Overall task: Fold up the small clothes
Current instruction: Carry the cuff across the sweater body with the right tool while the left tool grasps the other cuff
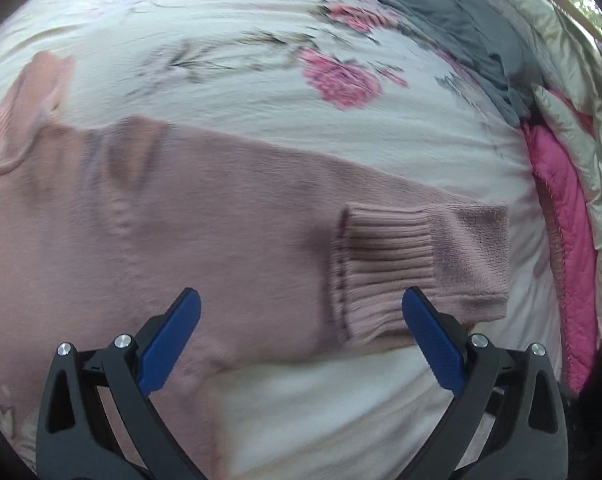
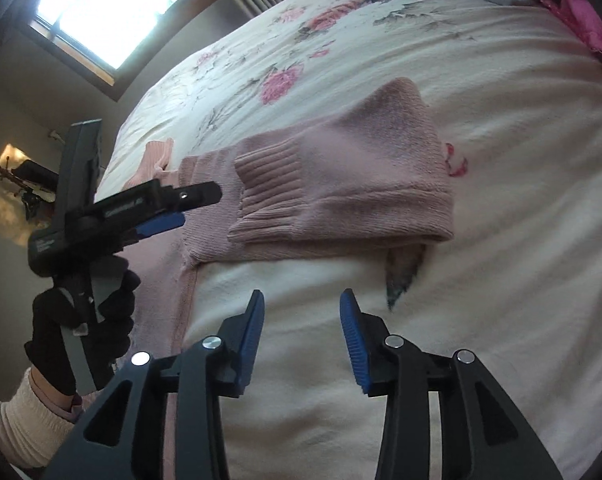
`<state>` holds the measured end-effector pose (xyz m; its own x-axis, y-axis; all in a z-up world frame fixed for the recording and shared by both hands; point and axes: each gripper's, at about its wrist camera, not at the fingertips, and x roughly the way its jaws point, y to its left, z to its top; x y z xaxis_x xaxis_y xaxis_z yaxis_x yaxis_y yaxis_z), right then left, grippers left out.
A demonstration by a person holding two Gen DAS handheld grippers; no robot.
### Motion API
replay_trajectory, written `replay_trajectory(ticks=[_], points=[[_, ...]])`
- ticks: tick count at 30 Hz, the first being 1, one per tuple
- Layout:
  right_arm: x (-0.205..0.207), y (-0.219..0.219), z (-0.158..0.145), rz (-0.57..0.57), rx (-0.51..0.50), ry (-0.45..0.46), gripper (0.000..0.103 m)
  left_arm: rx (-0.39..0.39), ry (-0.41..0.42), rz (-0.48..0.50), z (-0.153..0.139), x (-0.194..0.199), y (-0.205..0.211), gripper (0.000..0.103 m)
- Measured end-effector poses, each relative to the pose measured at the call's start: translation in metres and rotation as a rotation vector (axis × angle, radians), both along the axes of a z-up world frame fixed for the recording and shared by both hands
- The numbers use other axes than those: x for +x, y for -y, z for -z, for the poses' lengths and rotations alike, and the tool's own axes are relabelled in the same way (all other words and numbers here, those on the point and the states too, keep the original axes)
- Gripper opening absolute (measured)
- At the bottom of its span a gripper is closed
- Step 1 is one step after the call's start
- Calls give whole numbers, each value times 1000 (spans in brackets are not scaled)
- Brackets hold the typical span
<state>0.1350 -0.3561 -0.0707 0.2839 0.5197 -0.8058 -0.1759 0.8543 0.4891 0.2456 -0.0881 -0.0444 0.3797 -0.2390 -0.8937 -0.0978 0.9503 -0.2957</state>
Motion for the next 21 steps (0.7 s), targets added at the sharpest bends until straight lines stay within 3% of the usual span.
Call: replay_trajectory(ticks=[4, 7, 9, 11, 13, 14, 15, 16, 21], points=[[-7, 15, 6, 18, 2, 0, 42, 34, -10, 36, 9, 20, 26, 98], [-8, 23, 11, 29, -13, -4, 42, 40, -10, 70, 15, 28, 41, 91], [-8, 27, 14, 38, -20, -6, 42, 55, -19, 80, 19, 33, 47, 76], [-8, 31, 16, 45, -24, -7, 42, 41, -8, 82, 19, 35, 49, 52], [-8, 34, 17, 52, -30, -8, 42, 48, 15, 84, 15, 34, 51, 38], [-9, 35, 19, 55, -33, -10, 42, 43, 26, 93, 13, 33, 53, 20], [-8, 36, 20, 60, -36, -15, 42, 7, 30, 106, 12, 33, 53, 12], [-8, 36, 21, 63, -40, -18, 42, -45, 29, 107, 10, 31, 51, 9], [-7, 33, 22, 62, -69, -16, 43, -123, 80, 53, -6, 18, 29, 8]])
